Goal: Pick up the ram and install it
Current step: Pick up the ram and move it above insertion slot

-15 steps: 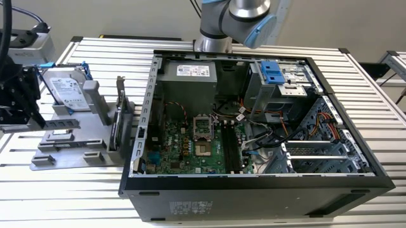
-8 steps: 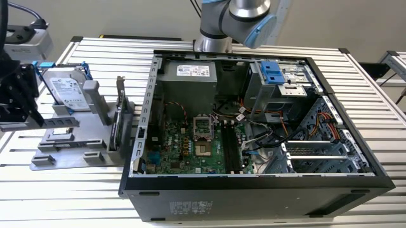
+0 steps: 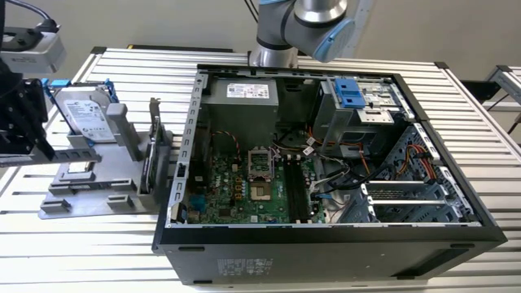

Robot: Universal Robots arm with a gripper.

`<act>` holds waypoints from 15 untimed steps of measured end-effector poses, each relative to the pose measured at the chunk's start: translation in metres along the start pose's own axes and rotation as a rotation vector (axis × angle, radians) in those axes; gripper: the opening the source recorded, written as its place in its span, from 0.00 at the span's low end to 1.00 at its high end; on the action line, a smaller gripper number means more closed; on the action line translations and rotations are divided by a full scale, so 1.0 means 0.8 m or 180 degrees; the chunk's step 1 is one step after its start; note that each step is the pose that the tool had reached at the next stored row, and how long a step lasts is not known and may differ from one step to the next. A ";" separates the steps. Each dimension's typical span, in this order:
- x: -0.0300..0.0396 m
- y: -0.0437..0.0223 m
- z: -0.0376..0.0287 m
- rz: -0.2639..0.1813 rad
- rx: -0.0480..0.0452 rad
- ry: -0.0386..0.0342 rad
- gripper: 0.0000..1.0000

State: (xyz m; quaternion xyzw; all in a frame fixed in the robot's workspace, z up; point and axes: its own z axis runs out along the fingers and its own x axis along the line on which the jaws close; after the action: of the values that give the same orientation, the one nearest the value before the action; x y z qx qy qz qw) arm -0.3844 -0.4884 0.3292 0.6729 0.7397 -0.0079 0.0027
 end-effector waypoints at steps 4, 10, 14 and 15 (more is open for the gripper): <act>-0.0001 0.0000 -0.0038 0.0000 0.0000 0.0000 0.00; -0.0001 0.0000 -0.0088 0.0011 0.0001 0.0000 0.00; -0.0002 -0.0001 -0.0145 0.0025 0.0000 0.0000 0.00; -0.0002 -0.0001 -0.0162 0.0026 0.0001 0.0000 0.00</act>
State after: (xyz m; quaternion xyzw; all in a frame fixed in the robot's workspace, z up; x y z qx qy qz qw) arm -0.3844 -0.4884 0.3422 0.6759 0.7369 -0.0080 0.0027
